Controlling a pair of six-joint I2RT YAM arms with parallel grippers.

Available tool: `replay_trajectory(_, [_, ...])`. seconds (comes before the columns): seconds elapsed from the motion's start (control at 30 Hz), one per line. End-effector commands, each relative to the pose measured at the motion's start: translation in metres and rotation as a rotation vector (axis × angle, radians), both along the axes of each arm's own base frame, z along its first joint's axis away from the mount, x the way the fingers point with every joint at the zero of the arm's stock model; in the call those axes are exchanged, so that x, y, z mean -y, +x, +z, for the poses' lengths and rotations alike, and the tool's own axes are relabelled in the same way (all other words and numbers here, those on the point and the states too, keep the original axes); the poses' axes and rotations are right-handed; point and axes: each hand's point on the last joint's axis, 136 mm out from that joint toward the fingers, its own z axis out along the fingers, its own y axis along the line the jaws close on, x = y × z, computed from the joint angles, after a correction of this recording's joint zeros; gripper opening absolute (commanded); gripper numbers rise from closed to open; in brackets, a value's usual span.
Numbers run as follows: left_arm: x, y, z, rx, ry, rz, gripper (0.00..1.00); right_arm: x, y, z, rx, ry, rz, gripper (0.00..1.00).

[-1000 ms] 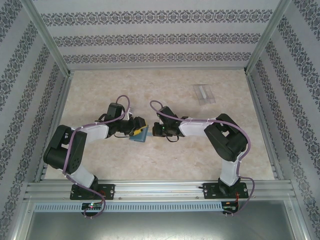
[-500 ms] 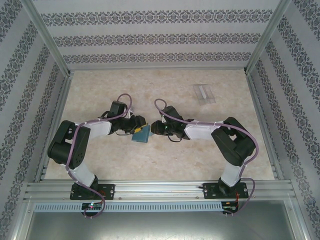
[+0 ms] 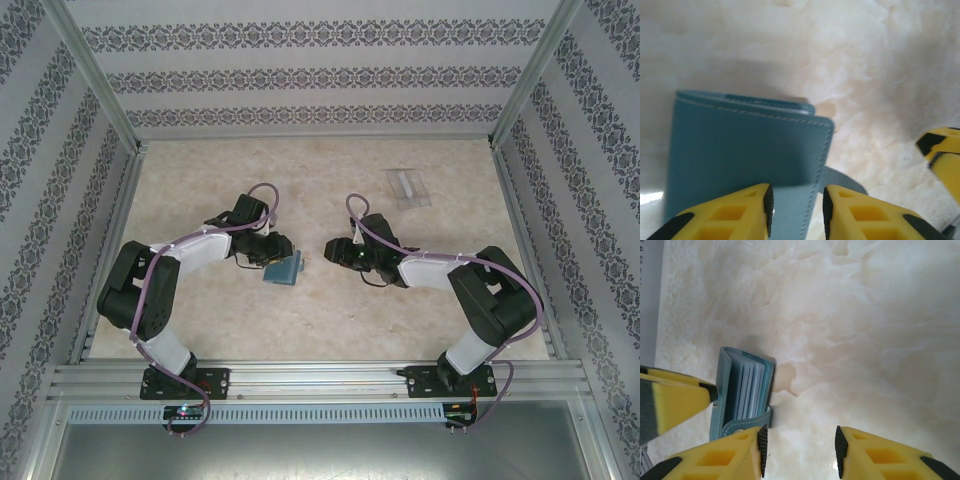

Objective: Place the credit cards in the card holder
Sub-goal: Close the card holder at the center of the table, then close the button on the card holder.

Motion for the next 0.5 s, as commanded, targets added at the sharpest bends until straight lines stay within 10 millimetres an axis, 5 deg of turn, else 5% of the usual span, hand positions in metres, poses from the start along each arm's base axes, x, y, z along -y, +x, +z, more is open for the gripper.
replay_trajectory(0.0, [0.003, -0.011, 0.002, -0.016, 0.054, -0.070, 0.34, -0.004, -0.002, 0.008, 0.026, 0.037, 0.024, 0.42])
replay_trajectory(0.47, [0.027, -0.015, 0.000, -0.045, 0.062, -0.131, 0.36, -0.006, 0.001, 0.001, 0.018, 0.040, 0.031, 0.43])
